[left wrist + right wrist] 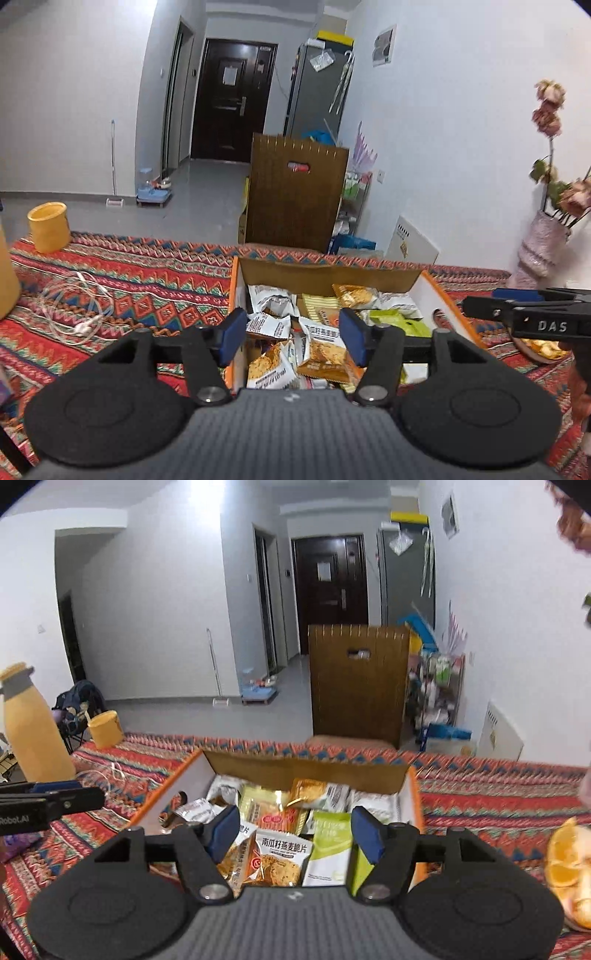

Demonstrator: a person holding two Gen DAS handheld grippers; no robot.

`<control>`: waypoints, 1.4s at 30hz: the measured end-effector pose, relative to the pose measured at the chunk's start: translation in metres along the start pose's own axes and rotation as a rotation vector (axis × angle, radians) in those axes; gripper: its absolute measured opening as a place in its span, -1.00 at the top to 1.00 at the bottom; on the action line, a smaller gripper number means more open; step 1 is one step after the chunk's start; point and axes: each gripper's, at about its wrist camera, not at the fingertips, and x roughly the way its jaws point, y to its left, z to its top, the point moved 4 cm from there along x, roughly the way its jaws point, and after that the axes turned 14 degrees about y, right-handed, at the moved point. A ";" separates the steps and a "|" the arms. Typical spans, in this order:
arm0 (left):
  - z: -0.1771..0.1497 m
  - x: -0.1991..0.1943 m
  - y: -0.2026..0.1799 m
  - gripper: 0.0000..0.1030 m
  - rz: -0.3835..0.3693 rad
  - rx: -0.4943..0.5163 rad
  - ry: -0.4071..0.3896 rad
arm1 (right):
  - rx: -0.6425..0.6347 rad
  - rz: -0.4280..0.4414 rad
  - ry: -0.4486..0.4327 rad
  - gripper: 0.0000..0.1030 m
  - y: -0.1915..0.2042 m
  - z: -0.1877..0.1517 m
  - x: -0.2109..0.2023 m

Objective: Organize snacks
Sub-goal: 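Open both tools to release the cracker packets into the box, then withdraw both tools from the box back toward the remaining packets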

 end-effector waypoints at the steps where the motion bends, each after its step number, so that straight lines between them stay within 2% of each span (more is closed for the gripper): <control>1: -0.003 -0.012 -0.001 -0.26 0.005 0.003 -0.011 | -0.008 -0.004 -0.013 -0.36 0.001 -0.002 -0.012; 5: -0.021 -0.061 -0.011 -0.56 0.025 0.025 -0.064 | -0.048 -0.023 -0.071 -0.51 0.005 -0.023 -0.066; 9: -0.050 -0.108 -0.027 -0.70 0.025 0.062 -0.104 | -0.065 -0.049 -0.136 -0.64 0.004 -0.054 -0.116; 11: -0.069 -0.133 -0.038 -0.82 0.035 0.090 -0.151 | -0.062 -0.061 -0.168 -0.73 0.003 -0.071 -0.138; 16: -0.123 -0.185 -0.065 -0.94 0.072 0.145 -0.266 | -0.064 -0.090 -0.230 -0.83 0.003 -0.126 -0.193; 18: -0.148 -0.203 -0.073 -1.00 0.063 0.150 -0.304 | -0.067 -0.094 -0.255 -0.83 0.005 -0.152 -0.214; 21: -0.177 -0.222 -0.078 -1.00 0.046 0.123 -0.324 | -0.089 -0.086 -0.284 -0.96 0.009 -0.191 -0.240; 27: -0.239 -0.232 -0.076 -1.00 0.098 0.090 -0.288 | -0.101 -0.083 -0.306 -1.00 0.018 -0.263 -0.271; 31: -0.275 -0.220 -0.065 -1.00 0.125 0.047 -0.194 | -0.088 -0.087 -0.291 -1.00 0.022 -0.308 -0.267; 34: -0.299 -0.203 -0.060 -1.00 0.141 0.027 -0.104 | -0.020 -0.012 -0.224 -1.00 0.022 -0.334 -0.247; 38: -0.317 -0.177 -0.057 -1.00 0.153 0.024 -0.005 | 0.021 -0.037 -0.113 -1.00 0.028 -0.364 -0.210; 42: -0.323 -0.166 -0.059 -1.00 0.134 0.028 0.024 | 0.059 -0.035 -0.058 -1.00 0.031 -0.374 -0.192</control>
